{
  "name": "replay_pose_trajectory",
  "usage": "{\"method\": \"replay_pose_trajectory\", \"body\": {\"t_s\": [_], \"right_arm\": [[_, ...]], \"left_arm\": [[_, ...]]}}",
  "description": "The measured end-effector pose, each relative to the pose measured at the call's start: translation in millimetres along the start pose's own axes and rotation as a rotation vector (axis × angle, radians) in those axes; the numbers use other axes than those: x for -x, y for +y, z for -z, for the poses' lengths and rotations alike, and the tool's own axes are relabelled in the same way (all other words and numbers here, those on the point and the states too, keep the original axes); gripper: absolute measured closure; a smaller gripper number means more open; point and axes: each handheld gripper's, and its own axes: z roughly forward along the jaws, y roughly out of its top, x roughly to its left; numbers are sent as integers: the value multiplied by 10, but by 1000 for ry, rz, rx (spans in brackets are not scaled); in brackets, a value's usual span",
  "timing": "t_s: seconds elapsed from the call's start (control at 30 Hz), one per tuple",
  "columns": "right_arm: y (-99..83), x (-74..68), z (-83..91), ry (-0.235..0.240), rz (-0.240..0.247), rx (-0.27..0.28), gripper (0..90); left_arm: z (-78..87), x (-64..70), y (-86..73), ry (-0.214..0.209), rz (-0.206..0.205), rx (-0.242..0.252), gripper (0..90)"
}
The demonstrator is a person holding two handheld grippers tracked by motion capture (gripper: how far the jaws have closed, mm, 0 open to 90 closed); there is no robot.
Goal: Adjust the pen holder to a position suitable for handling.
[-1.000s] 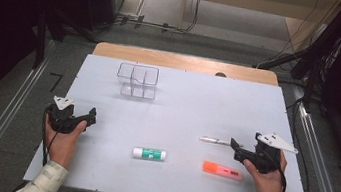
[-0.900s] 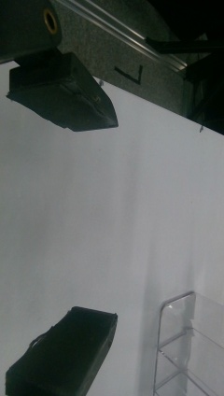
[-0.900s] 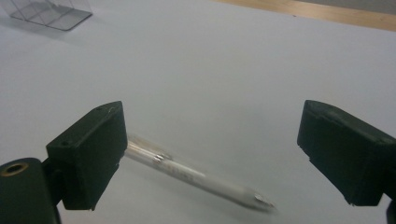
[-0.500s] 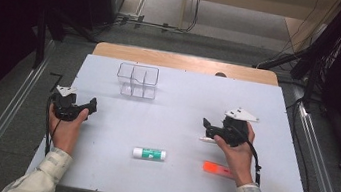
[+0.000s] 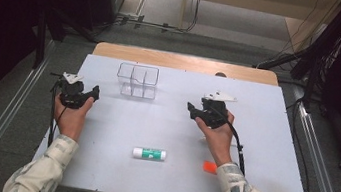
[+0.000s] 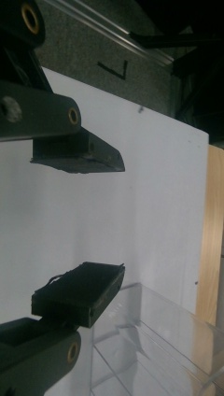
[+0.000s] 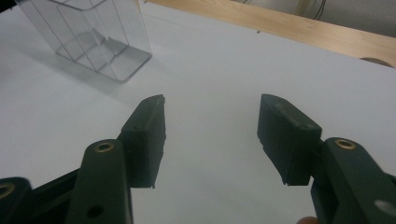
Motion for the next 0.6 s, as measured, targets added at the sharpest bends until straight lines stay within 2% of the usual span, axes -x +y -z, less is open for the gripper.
{"method": "replay_pose_trajectory", "body": {"t_s": [0.1, 0.13, 0.23, 0.4, 0.53, 0.6], "right_arm": [[43, -14, -52, 13, -18, 5, 429], [80, -33, -110, 26, -29, 1, 466], [147, -88, -202, 28, -20, -8, 524], [300, -217, -368, 47, 7, -15, 685], [386, -327, -536, 66, 25, -28, 871], [410, -362, -632, 71, 32, -42, 883]], "left_arm": [[-69, 57, 53, 3, -21, -11, 463], [-129, 85, 71, 8, -36, -25, 496], [-225, 105, 114, 9, -37, -35, 566], [-371, 140, 220, -9, -52, -48, 712], [-455, 191, 292, -21, -63, -51, 821], [-477, 217, 318, -32, -69, -45, 892]]}}
